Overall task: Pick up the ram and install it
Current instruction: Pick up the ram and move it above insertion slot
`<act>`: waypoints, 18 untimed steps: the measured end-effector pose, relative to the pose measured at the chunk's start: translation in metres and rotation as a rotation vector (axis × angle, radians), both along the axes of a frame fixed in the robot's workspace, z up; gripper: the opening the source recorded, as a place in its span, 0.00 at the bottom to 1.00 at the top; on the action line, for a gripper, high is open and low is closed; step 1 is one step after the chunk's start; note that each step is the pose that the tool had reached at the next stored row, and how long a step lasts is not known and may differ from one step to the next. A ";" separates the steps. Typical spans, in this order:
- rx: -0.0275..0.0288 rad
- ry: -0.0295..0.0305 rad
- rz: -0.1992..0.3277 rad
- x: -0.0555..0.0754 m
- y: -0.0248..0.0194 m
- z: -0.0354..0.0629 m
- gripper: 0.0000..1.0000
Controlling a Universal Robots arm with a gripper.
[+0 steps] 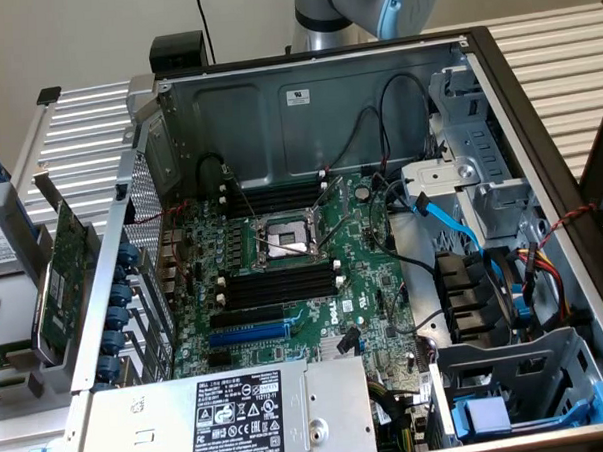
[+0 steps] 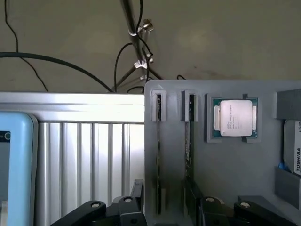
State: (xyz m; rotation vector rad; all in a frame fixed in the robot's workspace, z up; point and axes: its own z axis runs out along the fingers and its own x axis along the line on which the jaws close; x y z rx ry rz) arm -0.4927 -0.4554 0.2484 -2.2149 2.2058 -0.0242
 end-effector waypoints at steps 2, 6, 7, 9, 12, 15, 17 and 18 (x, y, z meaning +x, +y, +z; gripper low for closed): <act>-0.0001 0.0003 0.000 0.002 -0.0009 -0.0035 0.48; -0.0001 0.0002 0.000 0.005 -0.0010 -0.0109 0.48; 0.0000 0.0005 0.000 0.005 -0.0011 -0.0127 0.48; -0.0001 0.0007 0.000 0.005 -0.0013 -0.0163 0.48; 0.0000 0.0009 0.000 0.005 -0.0014 -0.0218 0.48; 0.0000 0.0013 0.000 0.005 -0.0014 -0.0272 0.48; 0.0000 0.0019 0.000 0.005 -0.0015 -0.0308 0.48; -0.0001 0.0022 0.000 0.004 -0.0015 -0.0326 0.48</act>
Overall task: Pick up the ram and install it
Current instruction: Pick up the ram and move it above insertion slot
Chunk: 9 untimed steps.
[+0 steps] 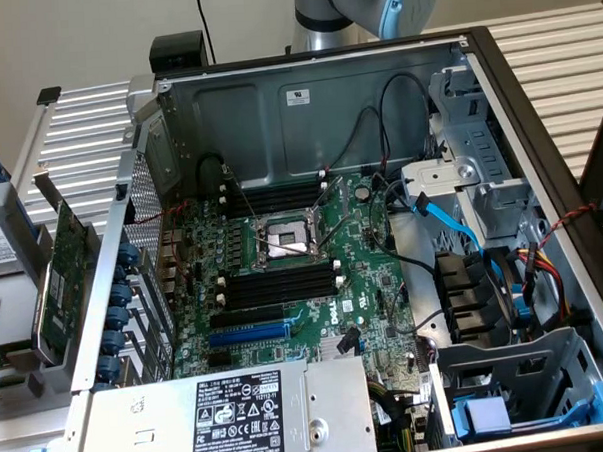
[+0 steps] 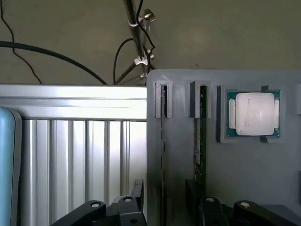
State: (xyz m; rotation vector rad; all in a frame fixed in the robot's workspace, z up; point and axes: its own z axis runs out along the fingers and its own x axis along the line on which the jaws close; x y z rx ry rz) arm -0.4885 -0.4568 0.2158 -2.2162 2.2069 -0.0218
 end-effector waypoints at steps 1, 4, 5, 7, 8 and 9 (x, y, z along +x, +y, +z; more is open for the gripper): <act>0.0001 0.0002 0.000 0.000 0.0000 -0.0018 0.48; 0.0000 0.0009 0.000 -0.002 0.0000 -0.0072 0.48; 0.0000 0.0011 0.000 -0.002 0.0000 -0.0087 0.48; 0.0000 0.0014 0.000 -0.003 0.0000 -0.0116 0.48; 0.0000 0.0015 0.000 -0.003 0.0000 -0.0129 0.48; 0.0000 0.0016 0.000 -0.003 0.0000 -0.0143 0.48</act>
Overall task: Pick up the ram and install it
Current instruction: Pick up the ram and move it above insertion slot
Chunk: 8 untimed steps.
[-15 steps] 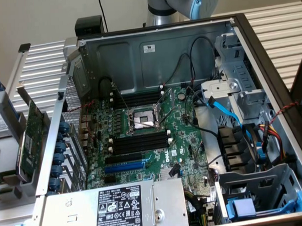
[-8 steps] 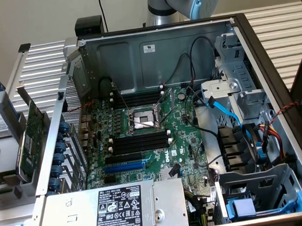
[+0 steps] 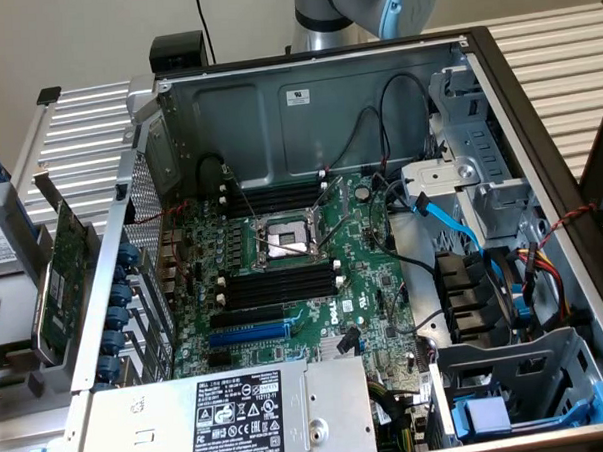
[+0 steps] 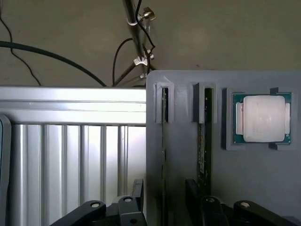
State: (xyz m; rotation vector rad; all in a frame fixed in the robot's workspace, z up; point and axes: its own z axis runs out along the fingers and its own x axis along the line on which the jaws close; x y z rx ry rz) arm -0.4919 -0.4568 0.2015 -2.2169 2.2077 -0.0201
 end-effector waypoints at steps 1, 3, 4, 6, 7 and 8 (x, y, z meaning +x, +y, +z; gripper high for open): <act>0.0000 0.0001 0.000 0.000 0.0000 -0.0013 0.48; 0.0000 0.0003 0.000 -0.001 0.0000 -0.0033 0.48; 0.0000 0.0007 0.000 -0.001 0.0000 -0.0039 0.48; -0.0001 0.0021 0.000 -0.001 0.0000 -0.0040 0.39; -0.0001 0.0022 0.000 -0.001 0.0000 -0.0040 0.33; 0.0000 0.0021 0.000 -0.001 0.0000 -0.0038 0.27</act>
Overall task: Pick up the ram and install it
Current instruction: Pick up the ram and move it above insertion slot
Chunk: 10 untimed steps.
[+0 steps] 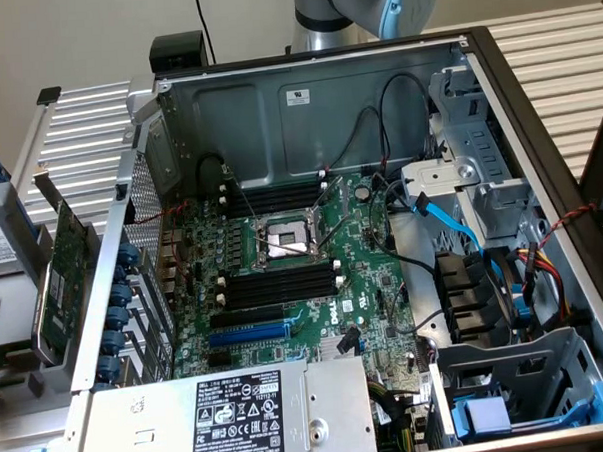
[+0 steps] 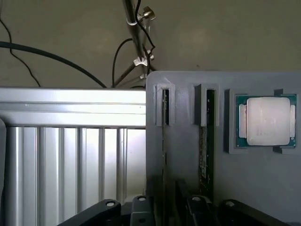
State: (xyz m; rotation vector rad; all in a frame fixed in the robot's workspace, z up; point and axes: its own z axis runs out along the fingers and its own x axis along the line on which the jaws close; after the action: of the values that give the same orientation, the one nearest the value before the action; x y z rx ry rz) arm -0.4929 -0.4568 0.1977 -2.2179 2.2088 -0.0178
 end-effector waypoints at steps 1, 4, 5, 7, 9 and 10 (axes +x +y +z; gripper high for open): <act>-0.0001 -0.0001 0.000 0.000 -0.0001 0.0016 0.27; -0.0004 0.0002 0.000 0.000 -0.0004 0.0133 0.15; -0.0003 0.0000 0.000 0.000 -0.0006 0.0174 0.12; -0.0006 0.0001 0.000 0.000 -0.0010 0.0261 0.12; -0.0005 0.0000 0.000 0.000 -0.0012 0.0352 0.12; -0.0006 0.0002 0.000 0.000 -0.0012 0.0398 0.12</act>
State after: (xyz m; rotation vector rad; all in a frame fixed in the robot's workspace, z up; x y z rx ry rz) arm -0.4931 -0.4580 0.2375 -2.2183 2.2092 -0.0182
